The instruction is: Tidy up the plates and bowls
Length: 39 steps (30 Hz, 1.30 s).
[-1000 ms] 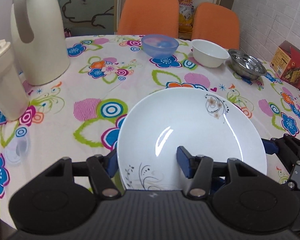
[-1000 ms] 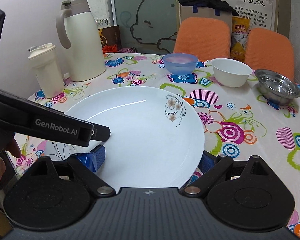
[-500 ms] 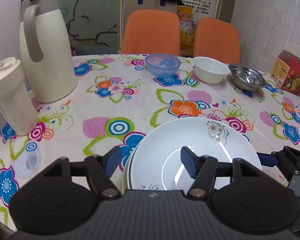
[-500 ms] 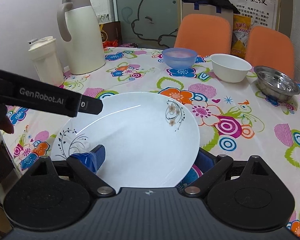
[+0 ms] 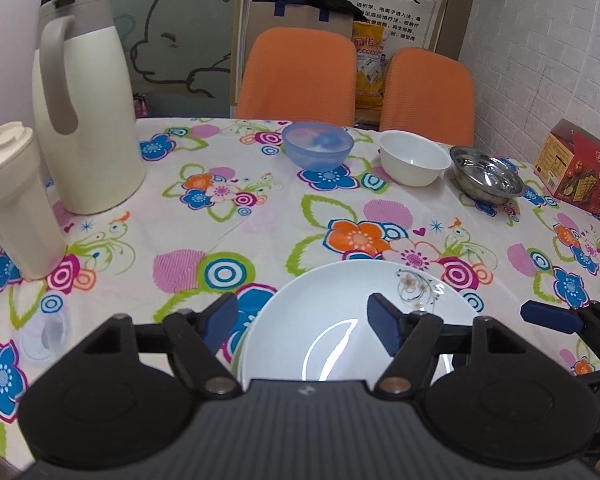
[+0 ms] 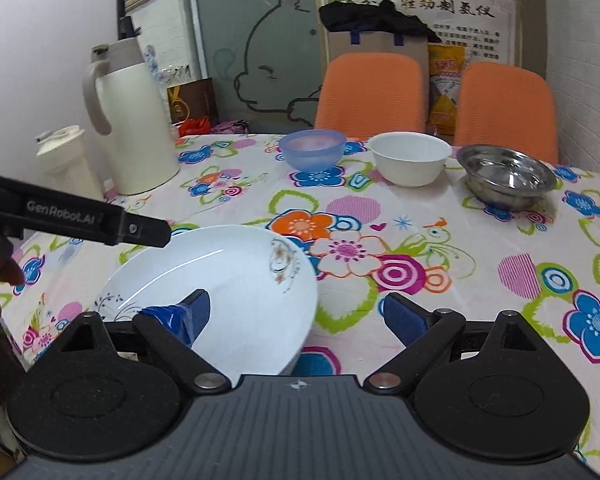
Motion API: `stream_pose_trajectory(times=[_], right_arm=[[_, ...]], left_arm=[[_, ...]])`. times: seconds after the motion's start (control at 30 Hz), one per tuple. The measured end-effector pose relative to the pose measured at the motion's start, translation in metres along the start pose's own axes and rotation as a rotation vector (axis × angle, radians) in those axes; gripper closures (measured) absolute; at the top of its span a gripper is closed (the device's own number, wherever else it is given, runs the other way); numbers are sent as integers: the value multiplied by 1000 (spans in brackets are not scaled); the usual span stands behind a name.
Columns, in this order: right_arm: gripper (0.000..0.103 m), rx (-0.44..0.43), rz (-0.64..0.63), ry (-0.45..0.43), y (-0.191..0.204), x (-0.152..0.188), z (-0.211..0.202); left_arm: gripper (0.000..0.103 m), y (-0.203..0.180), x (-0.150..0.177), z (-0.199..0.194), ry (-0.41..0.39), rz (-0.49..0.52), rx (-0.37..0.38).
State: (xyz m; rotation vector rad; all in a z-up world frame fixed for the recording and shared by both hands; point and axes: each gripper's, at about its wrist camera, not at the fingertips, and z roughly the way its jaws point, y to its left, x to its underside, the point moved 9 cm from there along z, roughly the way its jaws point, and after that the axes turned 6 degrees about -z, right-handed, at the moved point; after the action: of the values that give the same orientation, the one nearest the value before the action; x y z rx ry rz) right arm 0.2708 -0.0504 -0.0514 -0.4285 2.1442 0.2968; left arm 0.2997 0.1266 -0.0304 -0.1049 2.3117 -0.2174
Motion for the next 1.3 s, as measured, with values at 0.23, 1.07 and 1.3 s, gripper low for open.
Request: stream_pose_trajectory(times=[0.23,1.07,1.3], right_arm=[[22,46,121,14,-69,7,-8],[22,279,42,539,-282,-63,170],[22,162,35,614,-262,-45,142]], left_arm=[[31,-41,-2,15,47,23,88],[29,-56,-35,58,77,3,73],[29,-81,-31,56,77,36,123]])
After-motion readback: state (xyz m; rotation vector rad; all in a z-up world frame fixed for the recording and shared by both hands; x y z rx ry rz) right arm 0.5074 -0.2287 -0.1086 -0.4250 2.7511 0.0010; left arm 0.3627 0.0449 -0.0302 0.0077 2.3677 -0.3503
